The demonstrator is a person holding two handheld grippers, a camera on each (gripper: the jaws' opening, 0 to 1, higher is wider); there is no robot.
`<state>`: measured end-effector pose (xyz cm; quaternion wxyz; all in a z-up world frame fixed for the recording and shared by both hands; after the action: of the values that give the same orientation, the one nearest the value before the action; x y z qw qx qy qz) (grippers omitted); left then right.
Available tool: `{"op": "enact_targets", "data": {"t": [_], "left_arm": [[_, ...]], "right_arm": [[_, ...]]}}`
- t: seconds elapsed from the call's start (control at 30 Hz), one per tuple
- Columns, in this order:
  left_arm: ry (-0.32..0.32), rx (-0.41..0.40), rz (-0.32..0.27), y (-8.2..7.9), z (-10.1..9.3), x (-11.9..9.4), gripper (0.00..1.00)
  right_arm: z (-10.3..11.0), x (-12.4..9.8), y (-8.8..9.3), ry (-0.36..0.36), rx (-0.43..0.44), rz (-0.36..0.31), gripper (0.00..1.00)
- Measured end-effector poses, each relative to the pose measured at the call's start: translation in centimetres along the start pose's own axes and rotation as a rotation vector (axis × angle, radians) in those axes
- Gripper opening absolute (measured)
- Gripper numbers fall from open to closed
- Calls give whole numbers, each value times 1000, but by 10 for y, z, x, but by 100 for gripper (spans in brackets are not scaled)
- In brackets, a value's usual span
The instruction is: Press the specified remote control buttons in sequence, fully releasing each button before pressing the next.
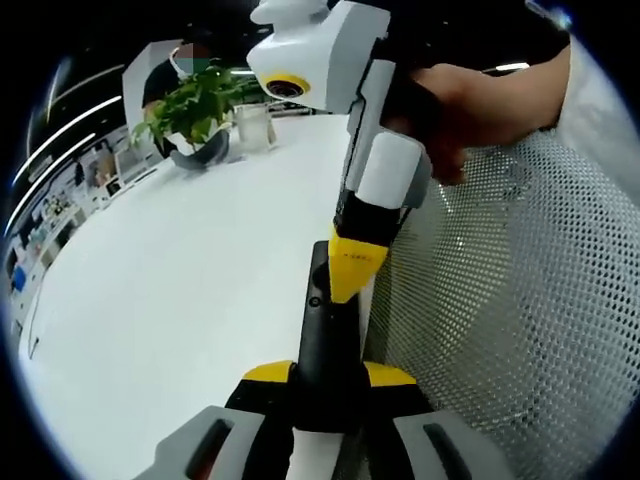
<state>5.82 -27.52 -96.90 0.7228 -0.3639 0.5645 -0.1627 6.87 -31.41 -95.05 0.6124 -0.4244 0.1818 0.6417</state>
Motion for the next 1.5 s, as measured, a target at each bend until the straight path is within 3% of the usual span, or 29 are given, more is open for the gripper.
{"op": "enact_targets", "data": {"t": [0.23,0.53,0.7,0.93,1.5], "left_arm": [[7,-22,-5,0,0,1,24],[7,-16,-14,-1,0,0,24],[5,-17,-15,-1,-1,1,25],[0,-14,-13,-1,0,0,25],[-7,-35,-14,-1,-1,0,24]], "right_arm": [[-1,2,0,-11,46,-2,0],[7,12,4,-17,-34,38,0],[7,13,2,-19,-45,23,0],[5,14,2,-69,62,-2,0],[6,15,2,-28,-27,2,0]]}}
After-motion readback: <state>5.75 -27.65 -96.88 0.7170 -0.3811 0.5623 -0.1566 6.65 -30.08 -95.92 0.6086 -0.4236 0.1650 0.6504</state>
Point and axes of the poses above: the point that each gripper's makers call its tool centre point, and the gripper's own axes: x roughly forward along the fingers, z roughly to its left, y roughly out of its underside, the point moved 1 cm from there along -x, roughly backward along the fingers, and after that the axes turned 7 degrees about -y, right-handed, at the moved point
